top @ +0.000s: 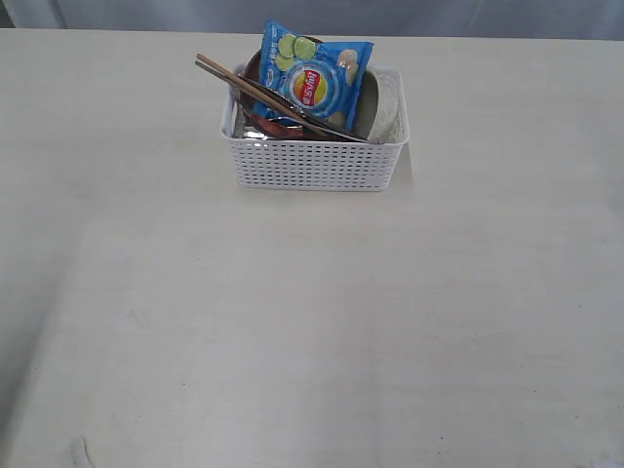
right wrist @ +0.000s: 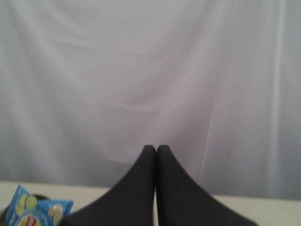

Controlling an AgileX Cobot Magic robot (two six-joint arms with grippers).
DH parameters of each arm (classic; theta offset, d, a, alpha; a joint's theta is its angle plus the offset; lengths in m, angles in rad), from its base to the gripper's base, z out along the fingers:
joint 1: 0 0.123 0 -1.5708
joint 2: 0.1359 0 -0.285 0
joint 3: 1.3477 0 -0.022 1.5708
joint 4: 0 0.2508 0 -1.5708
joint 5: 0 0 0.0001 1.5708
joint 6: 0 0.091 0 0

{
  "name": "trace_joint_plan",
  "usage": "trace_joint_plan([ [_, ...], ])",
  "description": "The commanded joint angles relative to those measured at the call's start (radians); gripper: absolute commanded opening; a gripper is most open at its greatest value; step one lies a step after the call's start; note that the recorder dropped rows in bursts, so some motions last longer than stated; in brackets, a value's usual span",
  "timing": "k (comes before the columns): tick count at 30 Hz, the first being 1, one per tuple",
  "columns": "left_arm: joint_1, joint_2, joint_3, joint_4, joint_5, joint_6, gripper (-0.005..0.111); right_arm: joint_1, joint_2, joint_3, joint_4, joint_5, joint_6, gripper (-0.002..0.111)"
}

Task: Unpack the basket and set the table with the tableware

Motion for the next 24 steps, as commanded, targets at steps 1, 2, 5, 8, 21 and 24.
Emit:
trace_joint_plan([
  [1, -0.001, -0.004, 0.003, -0.003, -0.011, 0.000, 0.000, 0.109, 0.377, -0.233, -0.001, 0.363, 0.003, 0.000],
  [2, -0.001, -0.004, 0.003, -0.003, -0.011, 0.000, 0.000, 0.148, 0.506, -0.301, 0.012, 0.485, 0.003, 0.000],
  [5, -0.001, -0.004, 0.003, -0.003, -0.011, 0.000, 0.000, 0.227, 0.752, -0.425, 0.039, 0.744, 0.003, 0.000],
  [8, -0.001, -0.004, 0.003, -0.003, -0.011, 0.000, 0.000, 0.259, 0.892, -0.493, 0.042, 0.839, 0.003, 0.000],
  [21, -0.001, -0.004, 0.003, -0.003, -0.011, 0.000, 0.000, 0.266, 1.149, -0.820, 0.434, 0.939, -0.341, 0.000],
  [24, -0.001, -0.004, 0.003, -0.003, -0.011, 0.000, 0.000, 0.275, 1.214, -0.941, 0.424, 0.985, -0.379, 0.000],
])
